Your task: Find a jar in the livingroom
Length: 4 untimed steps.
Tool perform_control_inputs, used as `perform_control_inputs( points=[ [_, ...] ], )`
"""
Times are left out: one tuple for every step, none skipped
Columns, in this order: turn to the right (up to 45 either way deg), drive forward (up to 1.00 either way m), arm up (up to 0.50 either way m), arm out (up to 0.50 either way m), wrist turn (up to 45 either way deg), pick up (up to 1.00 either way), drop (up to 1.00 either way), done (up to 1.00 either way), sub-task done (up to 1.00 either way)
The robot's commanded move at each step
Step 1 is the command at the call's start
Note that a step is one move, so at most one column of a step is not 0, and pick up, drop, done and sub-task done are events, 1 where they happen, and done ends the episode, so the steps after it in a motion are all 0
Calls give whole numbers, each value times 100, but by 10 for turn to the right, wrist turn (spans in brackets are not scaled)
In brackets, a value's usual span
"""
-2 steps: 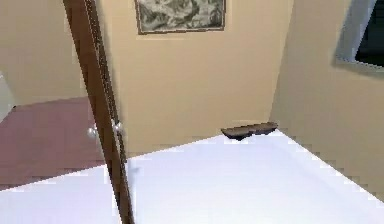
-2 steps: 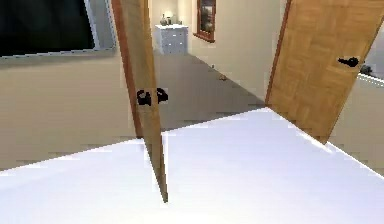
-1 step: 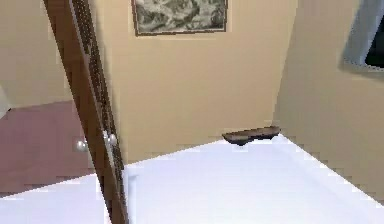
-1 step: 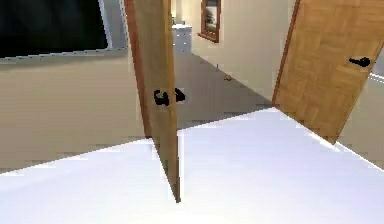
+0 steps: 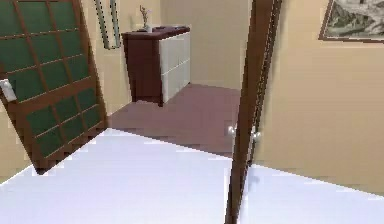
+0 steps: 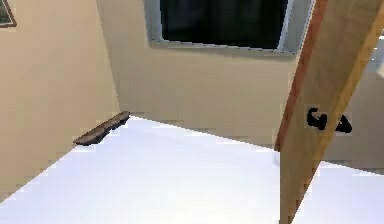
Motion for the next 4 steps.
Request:
perform_control_inputs(
  points=[
    [-300, 0, 0, 0, 0, 0, 0, 0, 0],
    [0, 60, 0, 0, 0, 0, 0, 0, 0],
    [180, 0, 0, 0, 0, 0, 0, 0, 0],
    [0, 35, 0, 0, 0, 0, 0, 0, 0]
  ],
)
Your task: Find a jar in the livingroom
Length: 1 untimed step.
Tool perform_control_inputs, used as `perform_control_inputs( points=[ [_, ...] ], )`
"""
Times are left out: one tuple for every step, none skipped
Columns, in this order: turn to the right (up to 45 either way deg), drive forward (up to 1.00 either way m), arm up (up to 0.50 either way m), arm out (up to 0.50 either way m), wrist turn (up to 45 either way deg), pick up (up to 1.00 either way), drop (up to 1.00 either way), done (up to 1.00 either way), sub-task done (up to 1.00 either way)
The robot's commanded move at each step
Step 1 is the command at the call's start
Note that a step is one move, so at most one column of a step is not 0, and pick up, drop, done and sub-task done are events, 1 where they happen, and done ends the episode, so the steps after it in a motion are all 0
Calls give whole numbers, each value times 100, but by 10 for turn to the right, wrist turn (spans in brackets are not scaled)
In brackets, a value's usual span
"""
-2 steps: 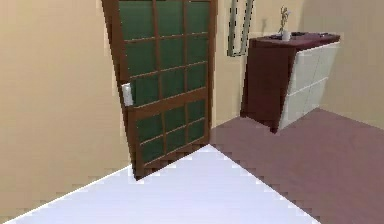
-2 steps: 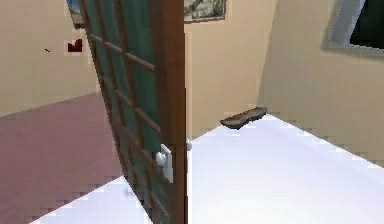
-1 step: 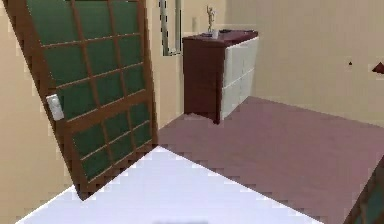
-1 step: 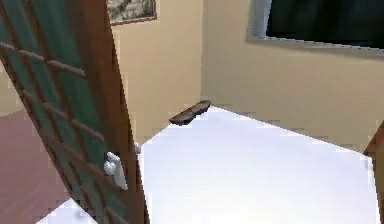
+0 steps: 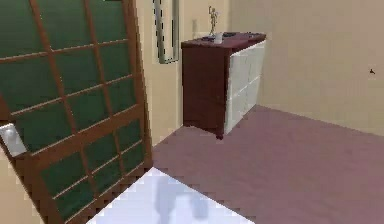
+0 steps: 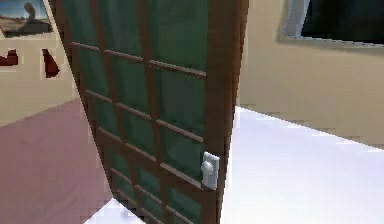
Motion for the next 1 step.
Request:
perform_control_inputs(
  points=[
    [390, 0, 0, 0, 0, 0, 0, 0, 0]
  ],
)
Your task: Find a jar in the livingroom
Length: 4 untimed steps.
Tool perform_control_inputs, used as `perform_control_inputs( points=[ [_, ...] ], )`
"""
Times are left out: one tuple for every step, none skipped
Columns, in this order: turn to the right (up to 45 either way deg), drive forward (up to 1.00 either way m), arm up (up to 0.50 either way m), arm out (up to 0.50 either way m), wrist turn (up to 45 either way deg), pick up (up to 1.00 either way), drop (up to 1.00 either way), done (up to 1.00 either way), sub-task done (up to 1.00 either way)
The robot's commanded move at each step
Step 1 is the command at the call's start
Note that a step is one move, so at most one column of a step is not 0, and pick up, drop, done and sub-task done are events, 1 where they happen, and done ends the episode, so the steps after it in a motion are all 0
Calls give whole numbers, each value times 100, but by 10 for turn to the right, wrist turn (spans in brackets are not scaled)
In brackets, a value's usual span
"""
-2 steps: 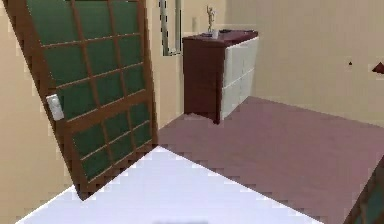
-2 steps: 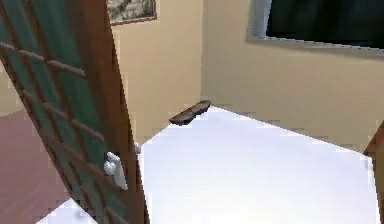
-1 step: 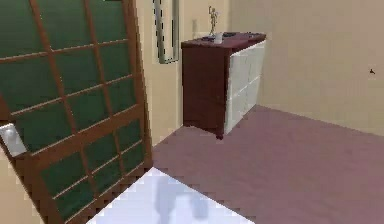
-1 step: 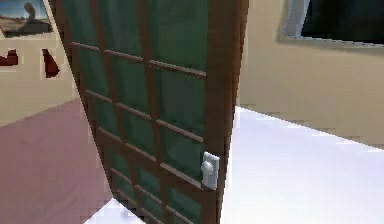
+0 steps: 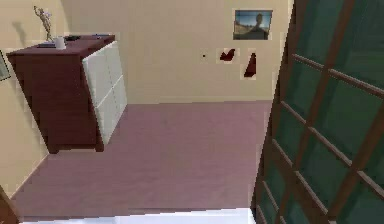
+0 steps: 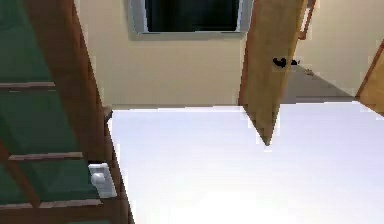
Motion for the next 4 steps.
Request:
perform_control_inputs(
  points=[
    [0, 100, 0, 0, 0, 0, 0, 0, 0],
    [60, 0, 0, 0, 0, 0, 0, 0, 0],
    [0, 35, 0, 0, 0, 0, 0, 0, 0],
    [450, 0, 0, 0, 0, 0, 0, 0, 0]
  ],
)
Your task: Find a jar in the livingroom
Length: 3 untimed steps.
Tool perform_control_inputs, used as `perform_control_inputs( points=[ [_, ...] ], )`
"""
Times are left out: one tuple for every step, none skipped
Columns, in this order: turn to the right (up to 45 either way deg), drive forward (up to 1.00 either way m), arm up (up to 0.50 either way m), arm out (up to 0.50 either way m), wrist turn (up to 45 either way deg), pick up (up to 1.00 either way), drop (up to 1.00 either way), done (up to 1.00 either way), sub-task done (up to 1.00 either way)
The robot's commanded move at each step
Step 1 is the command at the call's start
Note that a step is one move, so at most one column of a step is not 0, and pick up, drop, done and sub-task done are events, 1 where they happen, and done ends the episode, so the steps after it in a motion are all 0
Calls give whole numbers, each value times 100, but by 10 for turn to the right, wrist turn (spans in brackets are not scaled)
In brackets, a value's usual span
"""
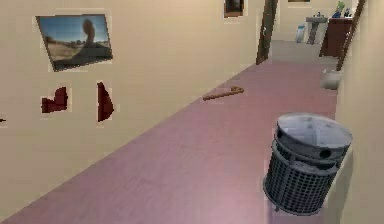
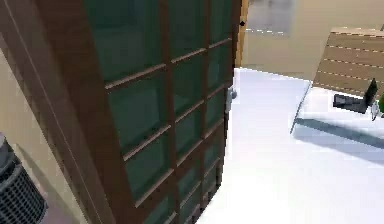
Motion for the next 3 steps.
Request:
perform_control_inputs(
  points=[
    [0, 100, 0, 0, 0, 0, 0, 0, 0],
    [90, 0, 0, 0, 0, 0, 0, 0, 0],
    [0, 25, 0, 0, 0, 0, 0, 0, 0]
  ],
)
